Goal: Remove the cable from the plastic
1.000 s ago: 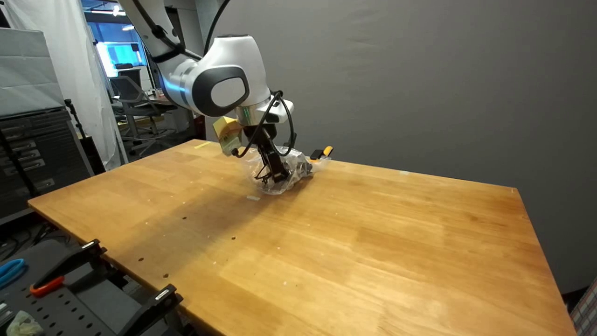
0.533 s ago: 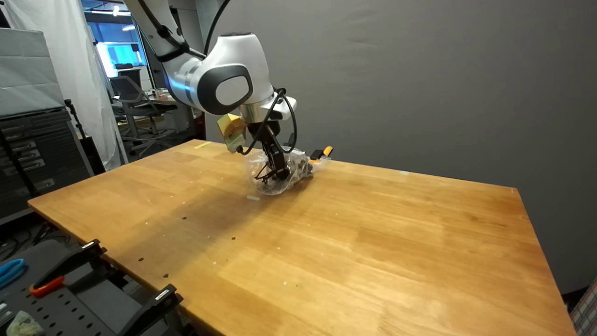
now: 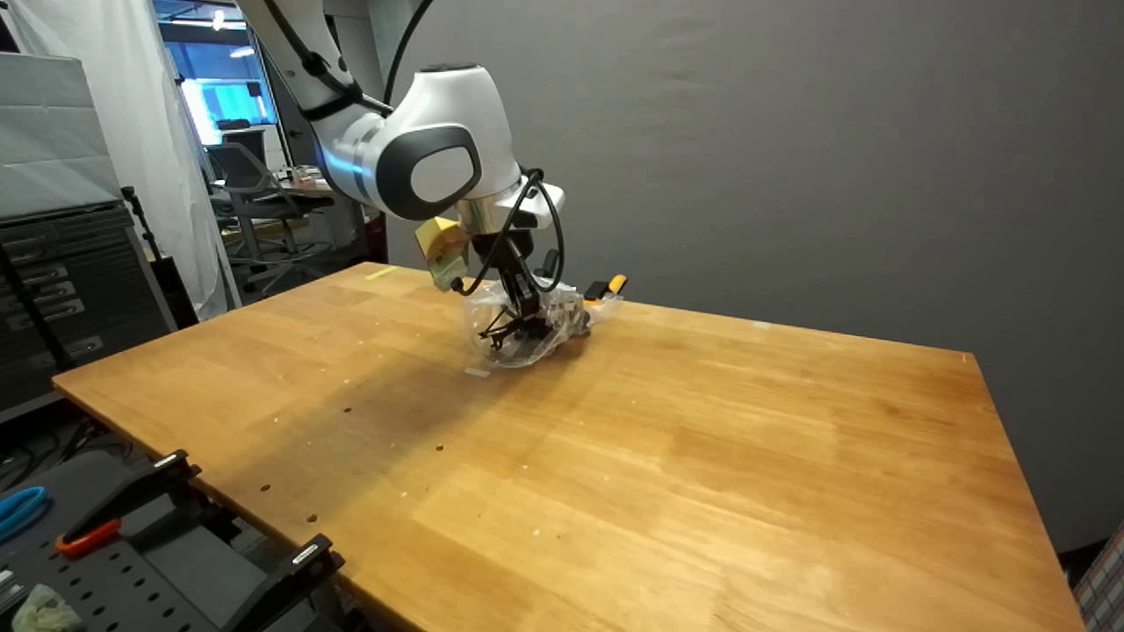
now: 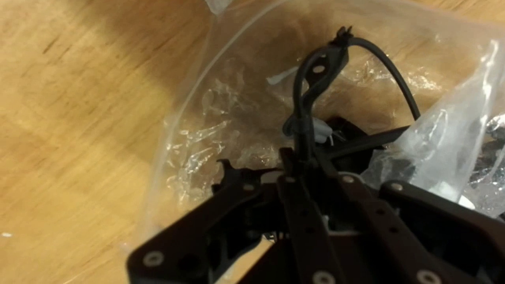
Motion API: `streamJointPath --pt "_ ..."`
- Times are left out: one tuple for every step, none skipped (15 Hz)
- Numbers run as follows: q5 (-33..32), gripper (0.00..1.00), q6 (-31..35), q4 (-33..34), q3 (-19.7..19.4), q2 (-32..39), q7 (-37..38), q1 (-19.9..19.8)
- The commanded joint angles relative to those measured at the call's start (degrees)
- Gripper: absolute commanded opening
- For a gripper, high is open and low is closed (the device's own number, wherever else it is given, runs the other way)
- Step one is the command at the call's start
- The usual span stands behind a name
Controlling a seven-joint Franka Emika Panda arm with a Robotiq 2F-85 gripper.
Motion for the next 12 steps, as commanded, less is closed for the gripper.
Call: streamJointPath --pt "0.79 0.02 1.57 1.36 -0.72 1.53 -1.33 0.18" --pt "0.55 0.03 1.47 1.26 -1.10 1.39 -1.28 0.46" --pt "0.39 0.03 1.33 1.02 -1.43 1.01 -1.15 0.76" --pt "0.03 0.03 1.16 0.46 -1.99 0.22 -0.99 1.37" --pt "0.03 0.03 0.56 0.01 -1.92 -0.56 -1.09 1.43" --pt "-0.31 0.03 -1.06 -0.77 -2.21 -1.96 -1.25 1.79" --pt "-1.40 0.03 -2.57 -1.63 -3.50 -3.02 -1.30 2.96" --pt "-2.01 0.03 -4.06 -2.57 -3.66 -4.33 -1.87 3.11" --pt "-2.57 0.03 -6.25 -3.49 -3.61 -5.75 -2.44 3.07" --pt "-4.07 0.03 -7.83 -4.63 -5.29 -7.07 -1.91 4.53" --pt "-5.78 0.03 -9.59 -5.54 -6.60 -8.29 -1.36 5.64" --pt "-7.37 0.03 -12.41 -6.59 -7.12 -9.81 -1.49 5.96"
